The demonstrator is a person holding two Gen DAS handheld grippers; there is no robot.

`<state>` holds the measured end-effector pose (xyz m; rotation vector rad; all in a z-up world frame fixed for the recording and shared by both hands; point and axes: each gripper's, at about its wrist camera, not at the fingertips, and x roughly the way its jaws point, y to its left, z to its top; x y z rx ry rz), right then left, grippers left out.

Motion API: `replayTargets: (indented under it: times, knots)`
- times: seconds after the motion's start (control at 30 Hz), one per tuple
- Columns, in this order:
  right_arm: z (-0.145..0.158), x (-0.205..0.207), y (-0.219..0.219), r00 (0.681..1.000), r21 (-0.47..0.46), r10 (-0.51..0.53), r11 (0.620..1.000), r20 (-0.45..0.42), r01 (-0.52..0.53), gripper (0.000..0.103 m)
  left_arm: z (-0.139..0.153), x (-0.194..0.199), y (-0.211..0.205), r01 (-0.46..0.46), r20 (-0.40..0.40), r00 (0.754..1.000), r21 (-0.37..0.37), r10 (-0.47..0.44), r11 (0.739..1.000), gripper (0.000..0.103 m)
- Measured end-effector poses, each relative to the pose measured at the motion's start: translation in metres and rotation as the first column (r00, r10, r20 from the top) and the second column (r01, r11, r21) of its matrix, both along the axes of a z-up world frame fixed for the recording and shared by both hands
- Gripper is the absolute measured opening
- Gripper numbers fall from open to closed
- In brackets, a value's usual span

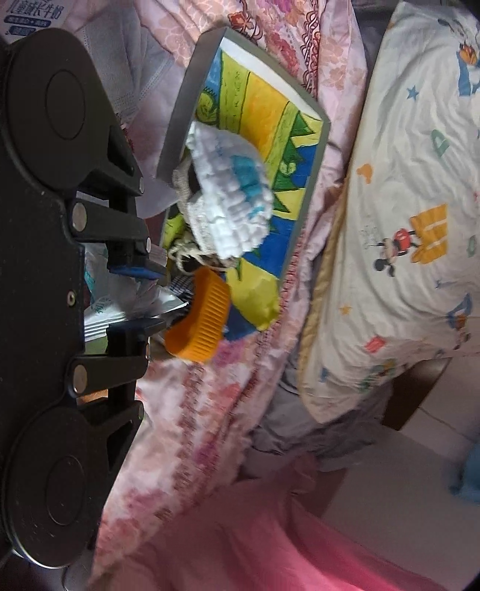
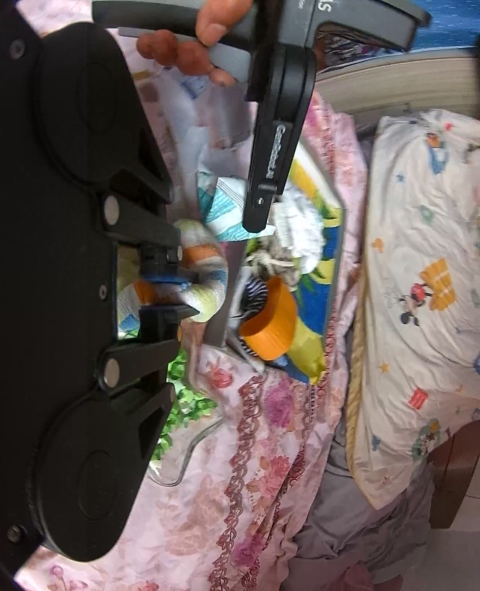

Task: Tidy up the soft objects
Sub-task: 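Lift the striped towel with the right tool over the tray while the left tool carries the tissue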

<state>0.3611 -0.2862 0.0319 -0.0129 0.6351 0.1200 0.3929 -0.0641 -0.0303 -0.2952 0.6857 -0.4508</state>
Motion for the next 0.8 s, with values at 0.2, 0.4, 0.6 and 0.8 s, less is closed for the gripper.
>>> replayTargets:
  times: [0.2,0.4,0.6,0.8]
  knots:
    - [0.011,-0.006,-0.007,0.997,0.019,-0.017,1.0,0.077,0.016,0.005,0.028,-0.014,0.011,-0.026,0.015,1.0,-0.072,0.027,0.997,0.024]
    - [0.021,-0.012,-0.018,0.989,0.044,-0.049,0.998,0.137,0.043,0.005,0.059,-0.02,0.014,-0.037,0.068,0.997,-0.083,0.043,0.996,0.024]
    - [0.038,-0.002,-0.03,0.985,0.104,-0.064,0.993,0.161,0.048,0.005,0.084,-0.003,0.014,-0.067,0.13,0.988,-0.095,0.08,0.993,0.024]
    - [0.061,0.052,-0.038,0.972,0.192,-0.096,0.98,0.214,0.055,0.005,0.088,0.037,0.015,-0.103,0.154,0.98,-0.128,0.123,0.986,0.024]
